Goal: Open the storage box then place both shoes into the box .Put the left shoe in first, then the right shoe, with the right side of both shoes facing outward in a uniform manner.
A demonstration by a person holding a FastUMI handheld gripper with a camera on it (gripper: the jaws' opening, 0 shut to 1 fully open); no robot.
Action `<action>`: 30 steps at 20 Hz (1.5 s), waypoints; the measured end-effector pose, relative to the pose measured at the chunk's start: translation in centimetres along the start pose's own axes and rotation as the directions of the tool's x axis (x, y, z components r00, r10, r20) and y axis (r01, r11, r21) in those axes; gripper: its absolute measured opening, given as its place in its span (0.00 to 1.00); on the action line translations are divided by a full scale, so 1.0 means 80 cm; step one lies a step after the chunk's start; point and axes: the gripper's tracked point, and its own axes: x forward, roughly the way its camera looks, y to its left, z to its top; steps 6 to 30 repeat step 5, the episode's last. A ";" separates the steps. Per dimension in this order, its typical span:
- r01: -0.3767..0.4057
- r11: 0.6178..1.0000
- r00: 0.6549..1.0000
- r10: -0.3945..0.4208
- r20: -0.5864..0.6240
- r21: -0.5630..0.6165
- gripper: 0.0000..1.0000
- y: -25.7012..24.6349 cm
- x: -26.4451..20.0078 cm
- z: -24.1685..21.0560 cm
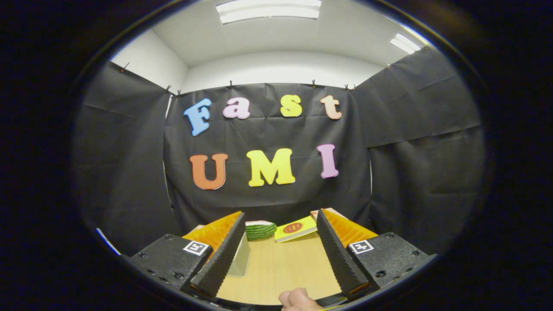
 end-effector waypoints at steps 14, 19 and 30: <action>-0.001 1.000 1.000 0.001 0.000 0.008 1.00 -0.002 -0.003 -0.002; -0.001 1.000 1.000 0.001 0.000 0.008 1.00 -0.002 -0.003 -0.002; -0.001 1.000 1.000 0.001 0.000 0.008 1.00 -0.002 -0.003 -0.002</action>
